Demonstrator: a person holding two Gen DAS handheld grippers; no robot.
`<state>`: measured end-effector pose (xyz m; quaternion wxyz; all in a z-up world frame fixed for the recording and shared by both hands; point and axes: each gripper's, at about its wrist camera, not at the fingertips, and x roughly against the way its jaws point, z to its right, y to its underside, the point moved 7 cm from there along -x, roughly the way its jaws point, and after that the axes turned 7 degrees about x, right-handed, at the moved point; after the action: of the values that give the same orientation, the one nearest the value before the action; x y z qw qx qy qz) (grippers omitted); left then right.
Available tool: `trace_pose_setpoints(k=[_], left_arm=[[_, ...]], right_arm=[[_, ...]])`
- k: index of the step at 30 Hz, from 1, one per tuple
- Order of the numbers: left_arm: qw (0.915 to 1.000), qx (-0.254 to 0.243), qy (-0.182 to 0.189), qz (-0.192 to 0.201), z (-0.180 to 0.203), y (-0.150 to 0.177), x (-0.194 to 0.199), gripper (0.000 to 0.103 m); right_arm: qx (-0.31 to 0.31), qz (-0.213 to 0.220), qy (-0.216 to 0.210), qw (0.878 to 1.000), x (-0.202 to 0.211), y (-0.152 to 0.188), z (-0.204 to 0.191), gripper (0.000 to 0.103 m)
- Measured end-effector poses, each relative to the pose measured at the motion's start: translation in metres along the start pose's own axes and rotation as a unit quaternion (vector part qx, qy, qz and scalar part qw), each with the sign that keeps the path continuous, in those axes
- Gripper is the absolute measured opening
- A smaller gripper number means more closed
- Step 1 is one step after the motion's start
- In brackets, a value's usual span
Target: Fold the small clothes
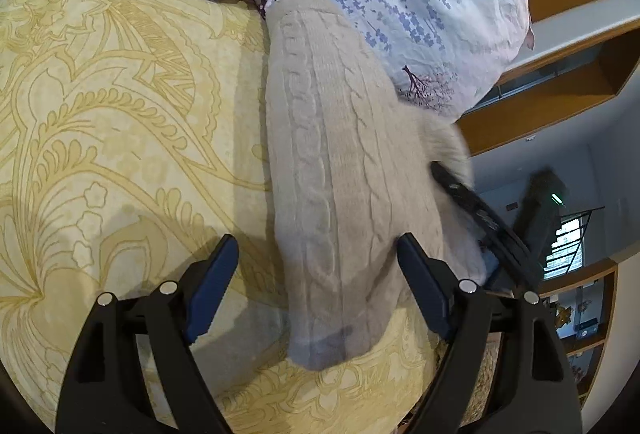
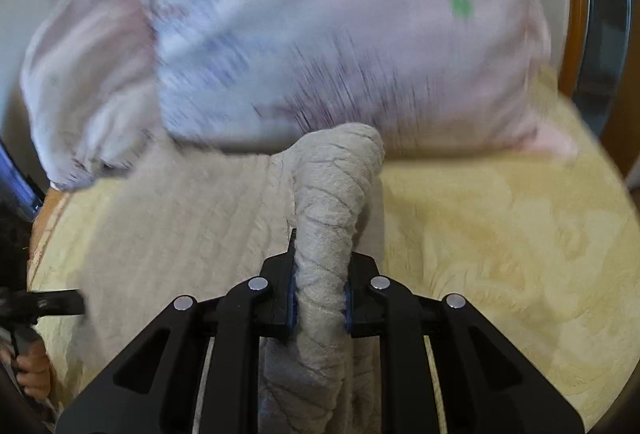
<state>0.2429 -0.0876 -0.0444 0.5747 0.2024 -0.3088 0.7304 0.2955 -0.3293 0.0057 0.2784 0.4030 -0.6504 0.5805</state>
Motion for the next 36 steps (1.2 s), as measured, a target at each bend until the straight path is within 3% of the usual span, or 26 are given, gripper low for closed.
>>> trace_pose_setpoints(k=[1, 5, 11, 13, 14, 15, 16, 19, 21, 23, 27, 31, 32, 34, 35, 36], left_arm=[[1.0, 0.0, 0.003, -0.004, 0.0, 0.004, 0.001, 0.081], [0.9999, 0.003, 0.01, -0.009, 0.0, 0.012, 0.004, 0.08], [0.9997, 0.006, 0.017, -0.013, 0.0, 0.02, 0.007, 0.079], [0.9998, 0.006, 0.013, -0.012, 0.001, 0.022, 0.006, 0.069], [0.9998, 0.009, 0.012, -0.013, 0.0, 0.024, 0.006, 0.064], [0.9997, 0.014, 0.013, -0.017, -0.001, 0.026, 0.005, 0.052], [0.9993, 0.021, 0.019, -0.027, -0.003, 0.029, 0.002, 0.037], [0.9989, 0.018, 0.031, -0.029, -0.003, 0.032, 0.001, 0.019], [0.9988, 0.018, 0.039, -0.025, -0.002, 0.033, 0.005, 0.016], [0.998, 0.023, 0.055, -0.022, -0.001, 0.037, 0.01, 0.015], [0.9978, 0.026, 0.054, -0.03, -0.008, 0.046, 0.007, 0.015], [0.9964, 0.04, 0.056, -0.05, -0.013, 0.045, 0.009, 0.024], [0.9961, 0.043, 0.056, -0.051, -0.013, 0.044, 0.013, 0.025], [0.9961, 0.049, 0.063, -0.039, -0.011, 0.033, 0.026, 0.037], [0.9962, 0.052, 0.064, -0.027, -0.011, 0.025, 0.031, 0.048], [0.9965, 0.057, 0.059, -0.015, -0.01, 0.016, 0.035, 0.055]], right_arm=[[-0.014, 0.004, -0.007, 1.0, 0.003, 0.001, 0.002, 0.023], [-0.075, 0.029, -0.041, 0.996, 0.039, 0.013, 0.016, 0.064], [-0.118, 0.017, -0.122, 0.985, 0.072, 0.058, 0.015, 0.065], [-0.113, 0.007, -0.122, 0.986, 0.071, 0.067, 0.007, 0.061], [-0.107, 0.003, -0.12, 0.987, 0.071, 0.073, 0.005, 0.045], [-0.099, -0.002, -0.122, 0.988, 0.069, 0.076, 0.001, 0.022], [-0.091, -0.002, -0.114, 0.989, 0.067, 0.079, -0.001, 0.018], [-0.091, 0.03, -0.113, 0.989, 0.079, 0.073, -0.001, 0.01], [-0.089, 0.052, -0.114, 0.988, 0.093, 0.069, 0.0, 0.009], [-0.079, 0.053, -0.1, 0.99, 0.097, 0.071, 0.0, 0.009], [-0.083, -0.005, -0.059, 0.995, 0.069, 0.096, 0.011, 0.009], [-0.105, -0.009, -0.087, 0.991, 0.069, 0.095, 0.015, 0.012], [-0.114, -0.006, -0.098, 0.989, 0.072, 0.091, 0.017, 0.021], [-0.135, 0.008, -0.105, 0.985, 0.078, 0.078, 0.026, 0.044], [-0.145, 0.021, -0.108, 0.983, 0.08, 0.067, 0.032, 0.052], [-0.151, 0.027, -0.111, 0.982, 0.078, 0.057, 0.036, 0.053]])
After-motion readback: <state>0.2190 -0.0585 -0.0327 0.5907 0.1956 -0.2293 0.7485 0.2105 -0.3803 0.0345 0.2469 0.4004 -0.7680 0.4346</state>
